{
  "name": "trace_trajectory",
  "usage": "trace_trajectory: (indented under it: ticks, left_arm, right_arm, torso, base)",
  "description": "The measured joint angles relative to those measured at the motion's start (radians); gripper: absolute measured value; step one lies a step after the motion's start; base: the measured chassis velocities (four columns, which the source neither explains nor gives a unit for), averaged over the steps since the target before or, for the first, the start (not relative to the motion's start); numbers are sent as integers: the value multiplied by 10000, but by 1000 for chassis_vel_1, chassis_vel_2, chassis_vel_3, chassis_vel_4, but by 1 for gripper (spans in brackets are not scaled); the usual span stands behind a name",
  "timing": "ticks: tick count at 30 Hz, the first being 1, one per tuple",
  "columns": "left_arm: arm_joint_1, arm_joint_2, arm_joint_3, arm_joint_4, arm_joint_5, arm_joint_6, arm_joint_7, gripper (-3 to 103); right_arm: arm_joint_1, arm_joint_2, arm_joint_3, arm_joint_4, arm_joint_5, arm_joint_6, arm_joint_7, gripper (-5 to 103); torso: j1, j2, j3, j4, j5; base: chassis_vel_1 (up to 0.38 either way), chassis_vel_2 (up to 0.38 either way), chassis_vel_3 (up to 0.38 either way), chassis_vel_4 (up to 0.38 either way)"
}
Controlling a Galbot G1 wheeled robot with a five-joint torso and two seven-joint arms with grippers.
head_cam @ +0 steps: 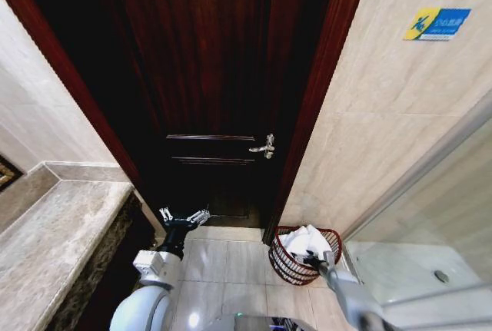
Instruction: Discard the used towel into the hamper.
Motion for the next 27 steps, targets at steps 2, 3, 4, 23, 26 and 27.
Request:
trace_trajectory:
  ticks: [2, 3, 4, 23, 26, 27]
  left_arm:
    - [0, 0, 0, 0, 0, 0, -1, 100]
    - [0, 0, 0, 0, 0, 0, -1, 100]
    - [0, -2, 0, 0, 0, 0, -1, 100]
    - [0, -3, 0, 0, 0, 0, -1, 100]
    - [0, -1, 0, 0, 0, 0, 0, 100]
    - [0, -1, -1, 0, 0, 0, 0, 100]
  right_arm:
    - [-611, -118, -39, 1229, 401, 66, 0, 100]
    - [-611, -118, -39, 1229, 401, 66, 0, 100]
    - [-834, -149, -43, 1695, 615, 49, 27, 100]
    - [-192, -331, -95, 1197, 1194, -782, 1437, 100]
    - [600, -226, -64, 10, 651, -531, 1442, 100]
    - [907, -178, -54, -443, 418, -402, 1461, 100]
  torso:
    - [-1, 0, -1, 0, -10]
    - [-1, 0, -1, 0, -10]
    - [-3, -4, -4, 0, -7]
    - [-397, -839, -436, -2, -6]
    - [-473, -1007, -524, -3, -6]
    - [-508, -1085, -567, -1, -7]
  base:
    - [0, 0, 0, 0]
    - [0, 0, 0, 0]
    - [0, 0, 0, 0]
    - [0, 0, 0, 0]
    - [0, 0, 0, 0]
    - [0, 0, 0, 0]
